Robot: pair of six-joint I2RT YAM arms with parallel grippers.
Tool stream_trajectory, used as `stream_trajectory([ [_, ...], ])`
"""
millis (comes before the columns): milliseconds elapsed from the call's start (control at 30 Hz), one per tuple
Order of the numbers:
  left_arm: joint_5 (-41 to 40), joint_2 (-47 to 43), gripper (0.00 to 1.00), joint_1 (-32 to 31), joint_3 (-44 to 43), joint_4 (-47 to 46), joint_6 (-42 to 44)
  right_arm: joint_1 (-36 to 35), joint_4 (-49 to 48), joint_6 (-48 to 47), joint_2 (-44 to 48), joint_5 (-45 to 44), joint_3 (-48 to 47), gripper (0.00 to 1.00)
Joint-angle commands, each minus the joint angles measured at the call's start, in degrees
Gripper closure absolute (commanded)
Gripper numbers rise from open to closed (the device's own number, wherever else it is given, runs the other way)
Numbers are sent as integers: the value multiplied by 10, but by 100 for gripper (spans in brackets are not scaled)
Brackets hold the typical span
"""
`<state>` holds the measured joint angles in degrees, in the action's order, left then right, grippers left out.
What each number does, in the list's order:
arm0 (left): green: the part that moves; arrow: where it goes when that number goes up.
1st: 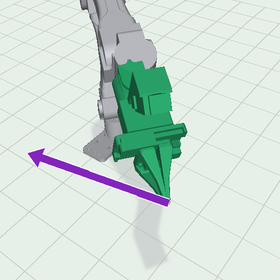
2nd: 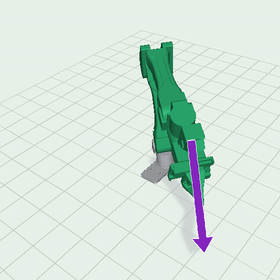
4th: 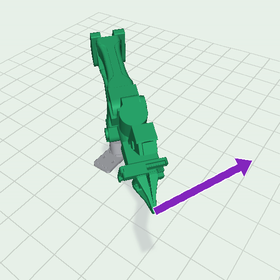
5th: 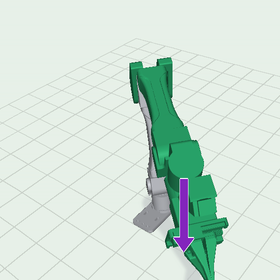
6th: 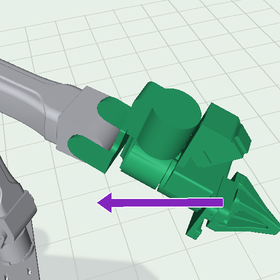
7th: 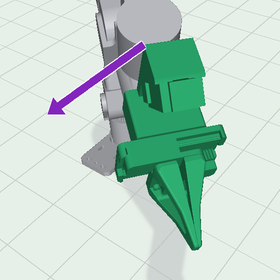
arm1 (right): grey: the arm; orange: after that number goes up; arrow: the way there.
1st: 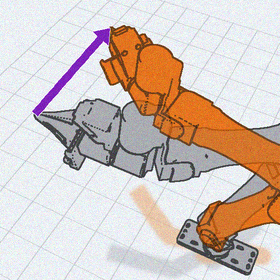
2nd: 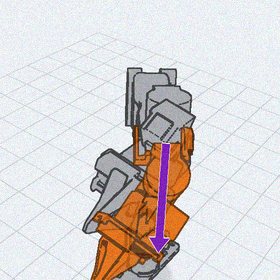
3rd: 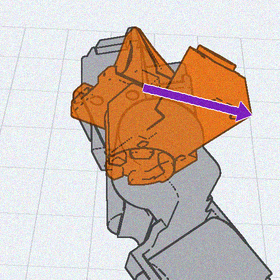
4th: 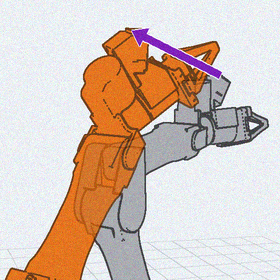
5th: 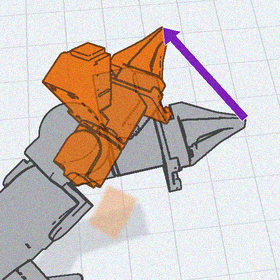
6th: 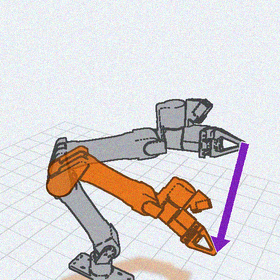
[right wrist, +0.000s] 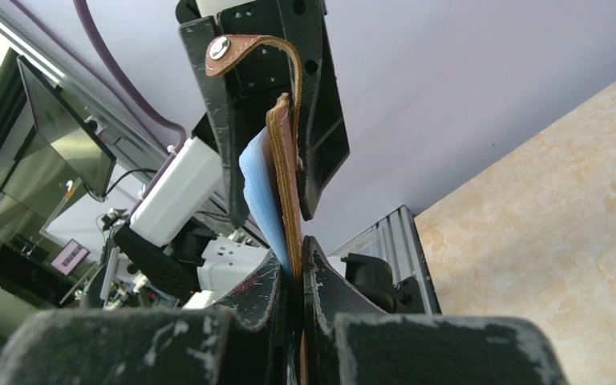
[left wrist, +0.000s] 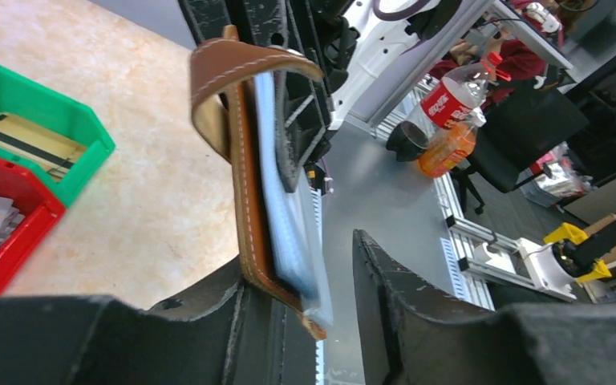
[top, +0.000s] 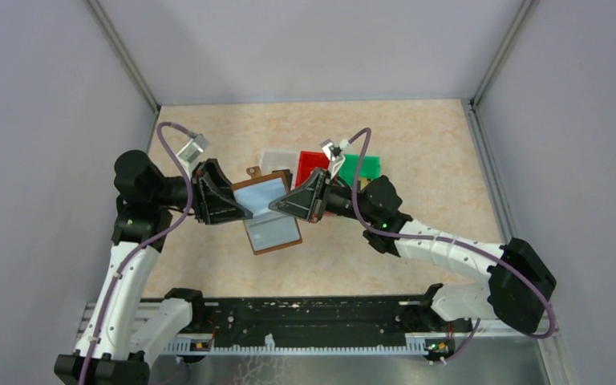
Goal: Take the credit cards out of the card holder
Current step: Open the card holder.
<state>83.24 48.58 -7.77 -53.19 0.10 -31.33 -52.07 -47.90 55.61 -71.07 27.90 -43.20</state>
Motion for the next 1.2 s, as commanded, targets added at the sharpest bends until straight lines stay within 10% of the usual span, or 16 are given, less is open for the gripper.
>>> stream_trajectory([
  [0, -33, -1, 60, -1, 2, -4, 17, -7, -41, -4, 1, 6, -45, 100],
  [233, -69, 15, 100, -1, -10, 10, 11, -10, -41, 0, -8, 15, -47, 80],
  [467, -60, 33, 100, -1, -27, -43, -83, -8, -36, -3, 63, -10, 39, 50],
  [1167, -66, 43, 100, -1, -43, -89, -168, -9, 37, -53, 157, -38, 109, 76],
])
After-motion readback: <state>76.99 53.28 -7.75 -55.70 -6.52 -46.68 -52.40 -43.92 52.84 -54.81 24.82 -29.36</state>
